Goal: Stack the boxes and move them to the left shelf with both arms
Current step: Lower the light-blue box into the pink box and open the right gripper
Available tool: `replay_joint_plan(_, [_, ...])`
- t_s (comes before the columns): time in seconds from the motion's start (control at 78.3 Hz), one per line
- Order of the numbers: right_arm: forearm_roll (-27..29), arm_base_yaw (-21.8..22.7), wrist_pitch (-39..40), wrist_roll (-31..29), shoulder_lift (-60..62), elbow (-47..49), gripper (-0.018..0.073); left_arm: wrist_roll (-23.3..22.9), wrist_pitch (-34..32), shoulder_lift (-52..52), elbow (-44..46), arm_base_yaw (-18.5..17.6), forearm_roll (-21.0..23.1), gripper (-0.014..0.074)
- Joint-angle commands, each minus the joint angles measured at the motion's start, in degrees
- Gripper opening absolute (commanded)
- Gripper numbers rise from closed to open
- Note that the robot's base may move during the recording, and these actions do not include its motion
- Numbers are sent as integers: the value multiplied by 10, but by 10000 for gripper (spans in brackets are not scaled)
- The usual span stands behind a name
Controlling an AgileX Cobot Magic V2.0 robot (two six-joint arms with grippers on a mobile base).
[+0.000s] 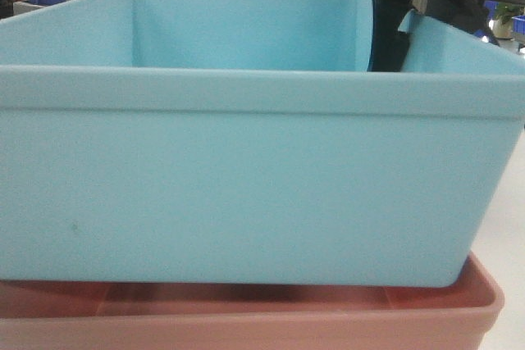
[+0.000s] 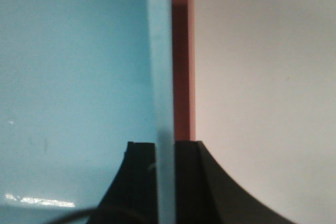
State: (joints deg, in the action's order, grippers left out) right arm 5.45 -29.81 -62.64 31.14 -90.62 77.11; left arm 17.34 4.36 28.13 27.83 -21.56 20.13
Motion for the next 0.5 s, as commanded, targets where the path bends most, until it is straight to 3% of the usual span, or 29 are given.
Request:
replay_joint_plan(0.0, [13,-1,32,-4,34,19,57,2,-44,4,16,1,5,314])
replay_joint_plan(0.485, [6,-1,37,-5,34,-9,57,2,-44,4,16,1,5,314])
